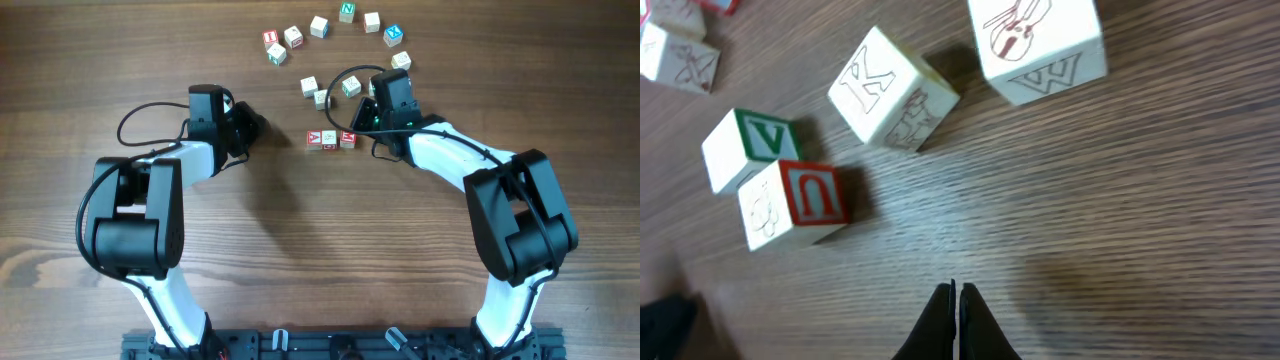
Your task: Form a horizontal line
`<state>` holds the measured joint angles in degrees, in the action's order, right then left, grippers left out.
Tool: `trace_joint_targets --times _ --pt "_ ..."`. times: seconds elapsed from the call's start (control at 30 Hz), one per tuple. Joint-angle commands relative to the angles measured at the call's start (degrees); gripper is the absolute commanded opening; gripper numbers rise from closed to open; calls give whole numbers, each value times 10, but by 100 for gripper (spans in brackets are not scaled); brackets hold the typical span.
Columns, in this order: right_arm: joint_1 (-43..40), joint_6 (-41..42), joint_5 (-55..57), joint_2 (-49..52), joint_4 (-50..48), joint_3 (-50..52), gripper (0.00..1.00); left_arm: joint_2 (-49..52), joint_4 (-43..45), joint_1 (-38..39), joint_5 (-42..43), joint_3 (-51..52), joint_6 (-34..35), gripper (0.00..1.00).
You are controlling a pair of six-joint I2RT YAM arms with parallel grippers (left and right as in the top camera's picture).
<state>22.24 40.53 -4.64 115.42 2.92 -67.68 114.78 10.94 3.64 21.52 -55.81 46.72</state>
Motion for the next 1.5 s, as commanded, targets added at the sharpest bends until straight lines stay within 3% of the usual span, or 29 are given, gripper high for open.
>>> trace_joint_targets --times 0.0,1.13,1.33,1.47 --pt "0 -31 -43 11 -6 3 4 -9 -5 -2 -14 7 -13 4" --pt "10 -79 -128 11 -3 3 4 -9 -3 -2 -14 7 -13 4" --pt "5 -54 -76 -8 14 0 5 -9 -3 -2 -14 7 -13 4" --pt "4 9 50 -45 89 0 4 -9 -3 -2 -14 7 -14 4"
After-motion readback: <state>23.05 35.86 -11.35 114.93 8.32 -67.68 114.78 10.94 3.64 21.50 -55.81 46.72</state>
